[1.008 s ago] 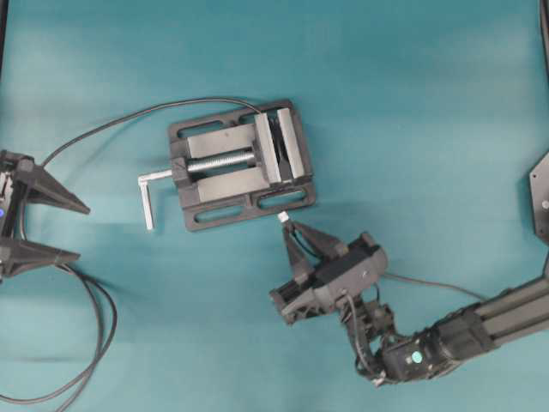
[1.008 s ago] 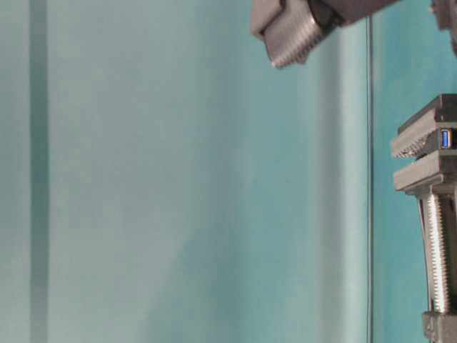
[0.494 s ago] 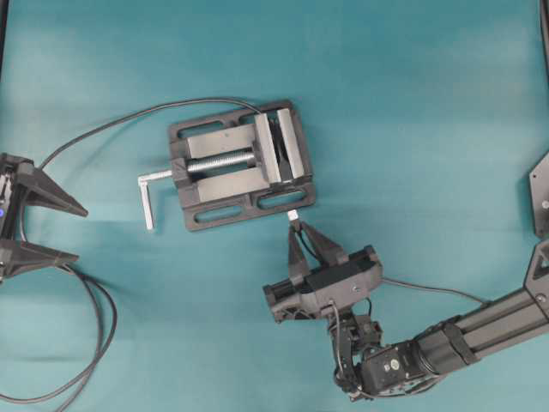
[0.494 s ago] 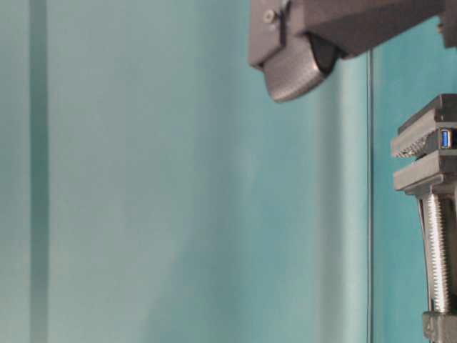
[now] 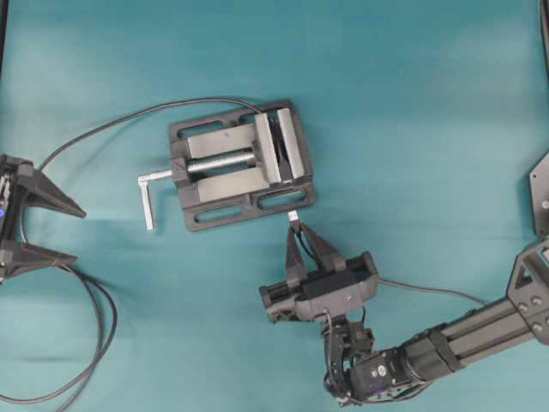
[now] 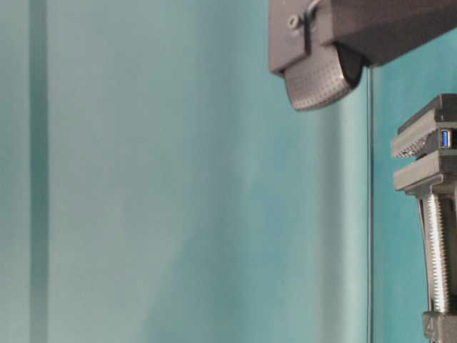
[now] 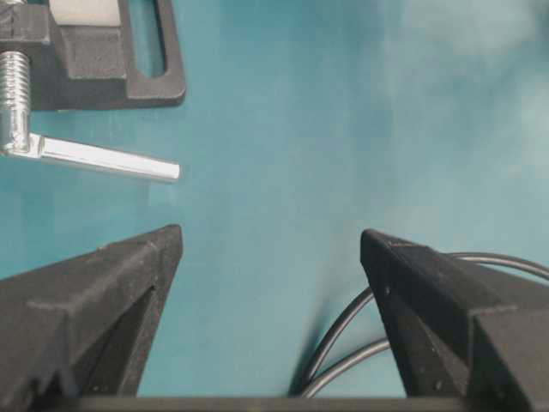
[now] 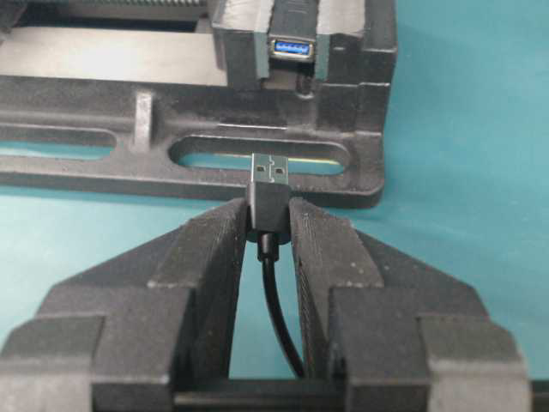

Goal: Insert the USB cable into the fixed female connector.
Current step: 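Rotate the right gripper and carry the plug toward the vise jaws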

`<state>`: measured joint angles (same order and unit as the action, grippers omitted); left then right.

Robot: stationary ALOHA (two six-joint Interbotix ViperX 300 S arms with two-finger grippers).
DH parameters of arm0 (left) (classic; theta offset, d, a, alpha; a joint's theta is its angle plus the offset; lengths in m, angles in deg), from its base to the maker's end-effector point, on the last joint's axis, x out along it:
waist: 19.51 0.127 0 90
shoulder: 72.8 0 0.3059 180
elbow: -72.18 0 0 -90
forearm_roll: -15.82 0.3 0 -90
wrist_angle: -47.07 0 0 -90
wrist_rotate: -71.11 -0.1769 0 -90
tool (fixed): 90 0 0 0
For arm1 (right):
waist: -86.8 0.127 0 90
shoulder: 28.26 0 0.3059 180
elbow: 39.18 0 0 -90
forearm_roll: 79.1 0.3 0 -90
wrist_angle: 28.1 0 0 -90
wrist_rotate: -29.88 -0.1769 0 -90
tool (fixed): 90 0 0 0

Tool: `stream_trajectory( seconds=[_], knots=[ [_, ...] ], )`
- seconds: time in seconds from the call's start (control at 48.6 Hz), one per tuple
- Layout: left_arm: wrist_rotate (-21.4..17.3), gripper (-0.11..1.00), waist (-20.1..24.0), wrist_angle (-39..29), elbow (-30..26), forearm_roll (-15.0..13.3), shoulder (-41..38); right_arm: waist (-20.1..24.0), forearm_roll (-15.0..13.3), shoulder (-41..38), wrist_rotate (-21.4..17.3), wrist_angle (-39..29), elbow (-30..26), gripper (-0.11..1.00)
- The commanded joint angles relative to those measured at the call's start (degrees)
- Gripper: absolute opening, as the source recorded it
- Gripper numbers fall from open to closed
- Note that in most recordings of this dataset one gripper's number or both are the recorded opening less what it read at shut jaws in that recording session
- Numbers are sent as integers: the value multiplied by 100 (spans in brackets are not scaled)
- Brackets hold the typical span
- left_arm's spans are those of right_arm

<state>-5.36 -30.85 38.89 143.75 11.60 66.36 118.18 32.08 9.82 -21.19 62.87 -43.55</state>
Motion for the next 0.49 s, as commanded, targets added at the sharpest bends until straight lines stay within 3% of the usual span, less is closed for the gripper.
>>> stream_trajectory(
  seconds=[0.0,0.473],
  knots=[
    [18,99,-26,26,-53,-9,-53,9,9,105,-9,132,-105,21],
    [18,99,-18,70,-70,-9,-62,-281,9,114,-9,202,-281,21]
  ],
)
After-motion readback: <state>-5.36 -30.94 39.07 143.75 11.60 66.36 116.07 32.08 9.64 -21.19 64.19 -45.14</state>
